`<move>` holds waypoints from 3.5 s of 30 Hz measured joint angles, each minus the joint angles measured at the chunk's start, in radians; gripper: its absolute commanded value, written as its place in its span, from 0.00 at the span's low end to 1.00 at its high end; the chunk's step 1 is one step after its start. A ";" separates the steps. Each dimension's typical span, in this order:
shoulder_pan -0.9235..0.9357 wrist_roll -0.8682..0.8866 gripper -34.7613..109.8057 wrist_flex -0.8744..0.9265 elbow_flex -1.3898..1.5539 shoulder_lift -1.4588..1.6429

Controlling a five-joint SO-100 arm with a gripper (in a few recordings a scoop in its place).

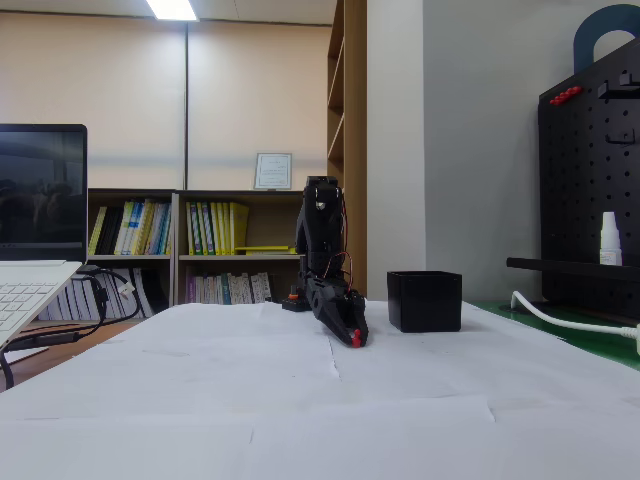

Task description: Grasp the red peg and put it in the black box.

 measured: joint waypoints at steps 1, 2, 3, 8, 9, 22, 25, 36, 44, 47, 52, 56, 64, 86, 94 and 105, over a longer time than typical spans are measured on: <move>0.000 0.009 0.24 -0.003 0.000 -0.009; 0.000 0.012 0.24 -0.008 -0.003 -0.017; 0.000 0.014 0.24 -0.009 -0.009 -0.028; -0.011 0.037 0.24 0.129 0.005 -0.149; -0.017 0.040 0.24 0.173 0.006 -0.192; -0.137 0.143 0.24 0.749 0.104 -0.762; -0.169 0.166 0.24 0.884 0.164 -0.847; -0.324 0.307 0.24 1.707 0.551 -1.114; -0.431 0.422 0.24 2.278 0.853 -1.144; -0.471 0.471 0.24 2.448 0.946 -1.127; -0.535 0.565 0.24 2.623 1.025 -1.049; -0.563 0.657 0.24 2.706 1.051 -0.966; -0.612 0.762 0.24 2.780 1.112 -0.833; -0.641 0.755 0.25 2.795 1.227 -0.767; -0.578 0.681 0.24 2.859 1.255 -0.769; -0.250 0.439 0.24 2.773 0.936 -1.158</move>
